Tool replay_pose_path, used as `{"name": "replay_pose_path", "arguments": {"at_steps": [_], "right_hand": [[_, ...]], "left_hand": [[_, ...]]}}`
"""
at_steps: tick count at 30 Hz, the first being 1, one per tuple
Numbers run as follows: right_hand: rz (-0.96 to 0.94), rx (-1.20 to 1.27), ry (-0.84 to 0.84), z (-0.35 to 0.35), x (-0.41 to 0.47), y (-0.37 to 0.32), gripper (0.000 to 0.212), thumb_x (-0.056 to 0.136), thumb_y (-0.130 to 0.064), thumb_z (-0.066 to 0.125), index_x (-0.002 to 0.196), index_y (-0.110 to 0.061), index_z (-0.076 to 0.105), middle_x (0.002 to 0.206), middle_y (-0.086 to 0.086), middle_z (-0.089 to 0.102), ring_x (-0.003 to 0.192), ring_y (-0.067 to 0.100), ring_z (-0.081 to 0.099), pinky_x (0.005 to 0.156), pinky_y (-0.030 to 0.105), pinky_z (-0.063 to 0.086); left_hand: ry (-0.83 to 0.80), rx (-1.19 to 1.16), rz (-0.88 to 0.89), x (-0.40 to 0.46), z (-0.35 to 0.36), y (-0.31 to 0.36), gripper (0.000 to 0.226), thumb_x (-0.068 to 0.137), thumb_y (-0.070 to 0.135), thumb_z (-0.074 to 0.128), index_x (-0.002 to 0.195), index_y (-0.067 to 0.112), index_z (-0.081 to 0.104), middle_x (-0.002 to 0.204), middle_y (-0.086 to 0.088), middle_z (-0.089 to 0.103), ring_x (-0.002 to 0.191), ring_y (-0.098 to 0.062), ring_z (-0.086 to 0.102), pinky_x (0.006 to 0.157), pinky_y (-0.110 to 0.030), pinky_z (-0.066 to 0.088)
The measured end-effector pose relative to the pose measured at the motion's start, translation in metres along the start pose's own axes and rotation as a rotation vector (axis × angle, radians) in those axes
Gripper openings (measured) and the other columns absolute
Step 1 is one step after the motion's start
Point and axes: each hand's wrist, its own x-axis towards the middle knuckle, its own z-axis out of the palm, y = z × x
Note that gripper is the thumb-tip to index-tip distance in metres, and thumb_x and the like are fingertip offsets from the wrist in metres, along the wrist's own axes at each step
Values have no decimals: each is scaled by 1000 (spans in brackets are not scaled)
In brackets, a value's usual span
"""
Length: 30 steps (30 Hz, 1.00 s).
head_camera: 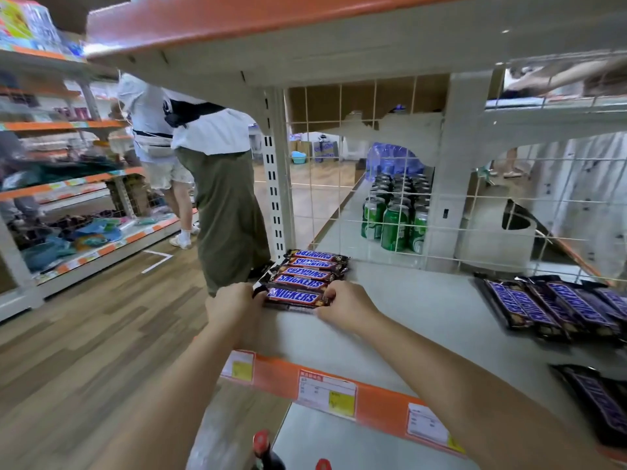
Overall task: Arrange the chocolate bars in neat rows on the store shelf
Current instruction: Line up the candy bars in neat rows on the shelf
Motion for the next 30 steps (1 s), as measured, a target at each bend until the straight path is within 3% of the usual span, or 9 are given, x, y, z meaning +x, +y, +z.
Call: {"name": "replay_pose_path", "arguments": {"at_steps": [3,10,16,21,26,30], "right_hand": [[-2,-1,13,1,5,2,34,79,-31,70,106,-13,62,112,6,63,100,23,58,82,28,46],[-21,-74,24,1,7,4,32,79,-38,68,95,-18,48,106,5,62,88,19,55,68,27,41],[-91,-172,60,-4,0,1,39,87,-44,59,111,-13,51,115,6,61,104,25,58,77,31,44],[-117,-279,132,-28,-12,11,29,92,-27,49,113,-9,55,118,12,59,107,29,56,83,32,45],[-90,-321,176,-52,-35,31,30,93,-23,45,117,-6,52,122,10,54,112,29,52,84,31,42],[-47,-354,176,-66,-57,51,22,94,-25,43,104,-7,51,114,11,54,106,29,54,76,29,39]], "left_hand": [[22,20,13,2,2,1,37,96,47,40,95,17,62,103,-8,64,104,-28,54,87,-36,38],[65,26,14,1,3,0,38,94,51,40,81,18,52,98,-7,64,95,-27,56,82,-35,40],[221,409,148,-2,0,8,44,95,52,32,106,22,62,105,1,63,100,-20,58,86,-34,37],[166,273,250,-14,-9,35,29,97,31,36,111,17,58,112,-2,60,105,-22,56,82,-32,40],[35,34,381,-35,-13,75,30,97,31,38,105,9,58,113,-8,59,103,-26,56,79,-32,43],[0,-66,473,-66,-8,112,35,98,33,37,108,6,56,116,-11,56,107,-30,54,79,-34,42]]}}
